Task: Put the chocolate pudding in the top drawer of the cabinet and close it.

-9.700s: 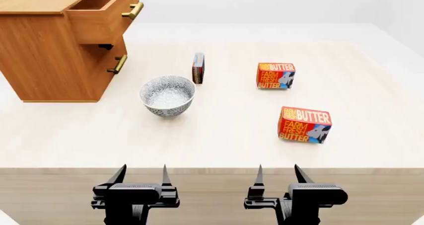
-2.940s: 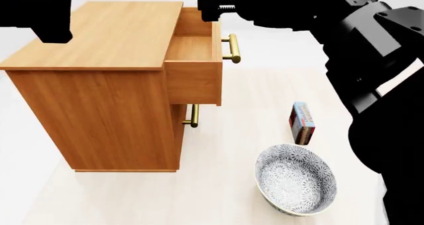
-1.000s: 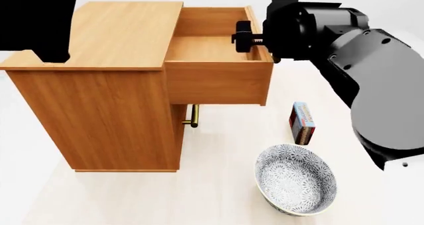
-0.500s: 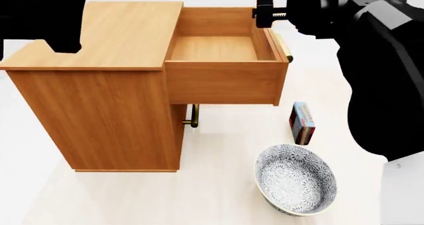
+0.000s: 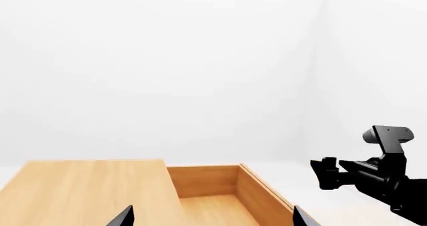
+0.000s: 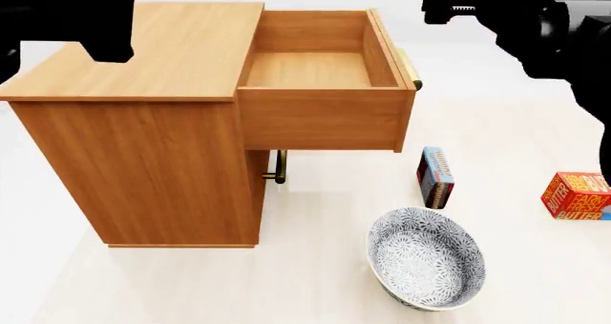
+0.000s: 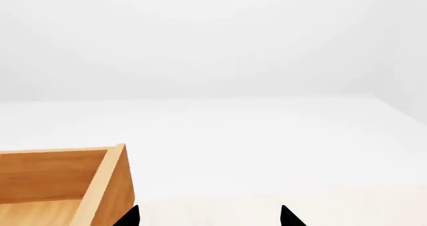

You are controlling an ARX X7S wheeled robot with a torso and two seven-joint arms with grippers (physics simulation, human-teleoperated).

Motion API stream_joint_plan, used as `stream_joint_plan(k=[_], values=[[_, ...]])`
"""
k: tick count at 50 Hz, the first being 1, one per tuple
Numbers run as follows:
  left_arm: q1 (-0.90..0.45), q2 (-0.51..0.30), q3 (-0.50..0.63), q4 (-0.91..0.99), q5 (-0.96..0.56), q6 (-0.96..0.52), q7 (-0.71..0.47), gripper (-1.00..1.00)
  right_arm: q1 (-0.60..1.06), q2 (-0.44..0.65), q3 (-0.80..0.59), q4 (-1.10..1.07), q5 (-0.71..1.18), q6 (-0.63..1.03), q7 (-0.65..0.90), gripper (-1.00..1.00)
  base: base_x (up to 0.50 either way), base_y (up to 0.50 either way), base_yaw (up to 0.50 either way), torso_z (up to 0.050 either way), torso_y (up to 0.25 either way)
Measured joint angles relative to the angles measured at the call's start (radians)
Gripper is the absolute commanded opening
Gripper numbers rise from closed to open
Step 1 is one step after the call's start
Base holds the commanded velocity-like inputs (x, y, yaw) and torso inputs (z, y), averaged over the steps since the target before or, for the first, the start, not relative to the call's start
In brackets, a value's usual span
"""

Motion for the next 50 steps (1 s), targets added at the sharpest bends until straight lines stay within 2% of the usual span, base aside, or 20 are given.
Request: stream_joint_plan(k=[11, 21, 32, 50], values=[[-0.016, -0.011, -0.010, 0.052, -0.019, 0.040, -0.038, 1.00, 0.089, 0.136, -0.033, -0.469, -0.145, -0.430, 0.038, 1.00, 0.00, 0.00, 0.00, 0.000, 0.000], [-0.006, -0.039, -0.053, 0.141, -0.057, 0.090, -0.091, 1.00, 0.089, 0.237, -0.042, -0.670, -0.270, -0.641, 0.080, 1.00, 0.00, 0.00, 0.00, 0.000, 0.000], [0.050, -0.054, -0.124, 0.229, -0.084, 0.139, -0.130, 1.00, 0.018, 0.278, -0.021, -0.679, -0.336, -0.669, 0.090, 1.00, 0.00, 0.00, 0.00, 0.000, 0.000], [0.122, -0.055, -0.177, 0.286, -0.089, 0.178, -0.153, 1.00, -0.162, 0.237, 0.063, -0.450, -0.327, -0.517, 0.032, 1.00, 0.00, 0.00, 0.00, 0.000, 0.000]])
